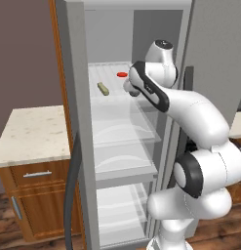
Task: Pick the egg and butter from the fridge and place them by the bowl for mixing.
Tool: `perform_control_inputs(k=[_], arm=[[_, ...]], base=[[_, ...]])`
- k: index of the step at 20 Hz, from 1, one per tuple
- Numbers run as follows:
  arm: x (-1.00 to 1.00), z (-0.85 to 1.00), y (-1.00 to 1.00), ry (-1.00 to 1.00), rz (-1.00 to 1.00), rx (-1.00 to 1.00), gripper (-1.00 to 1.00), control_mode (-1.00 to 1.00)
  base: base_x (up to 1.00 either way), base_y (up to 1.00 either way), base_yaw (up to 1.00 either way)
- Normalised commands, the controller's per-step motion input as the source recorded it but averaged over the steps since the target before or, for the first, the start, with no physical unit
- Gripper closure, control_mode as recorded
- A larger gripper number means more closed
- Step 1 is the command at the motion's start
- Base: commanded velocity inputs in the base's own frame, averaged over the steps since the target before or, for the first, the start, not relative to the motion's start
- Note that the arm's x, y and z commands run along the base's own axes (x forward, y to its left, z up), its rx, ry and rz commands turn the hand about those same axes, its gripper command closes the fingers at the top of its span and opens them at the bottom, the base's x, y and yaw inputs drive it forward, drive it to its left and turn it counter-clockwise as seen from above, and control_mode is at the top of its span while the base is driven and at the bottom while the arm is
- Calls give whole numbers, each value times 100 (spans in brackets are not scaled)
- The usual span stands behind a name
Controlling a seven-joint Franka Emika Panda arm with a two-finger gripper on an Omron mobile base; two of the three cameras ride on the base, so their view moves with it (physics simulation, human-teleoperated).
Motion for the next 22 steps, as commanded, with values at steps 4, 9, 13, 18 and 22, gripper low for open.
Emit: perform_control_inputs(k=[4, 9, 13, 18, 22], arm=[[32, -7, 4, -4, 0, 0, -100, -100], [37, -9, 13, -6, 0, 0, -100, -100], [35, -9, 8, -7, 0, 0, -100, -100], [12, -6, -1, -1, 0, 0, -100, -100], [0, -20, -4, 0, 0, 0, -100, -100]], base=[[0, 0, 0], [0, 0, 0], [0, 0, 0], [0, 0, 0], [0, 0, 0]])
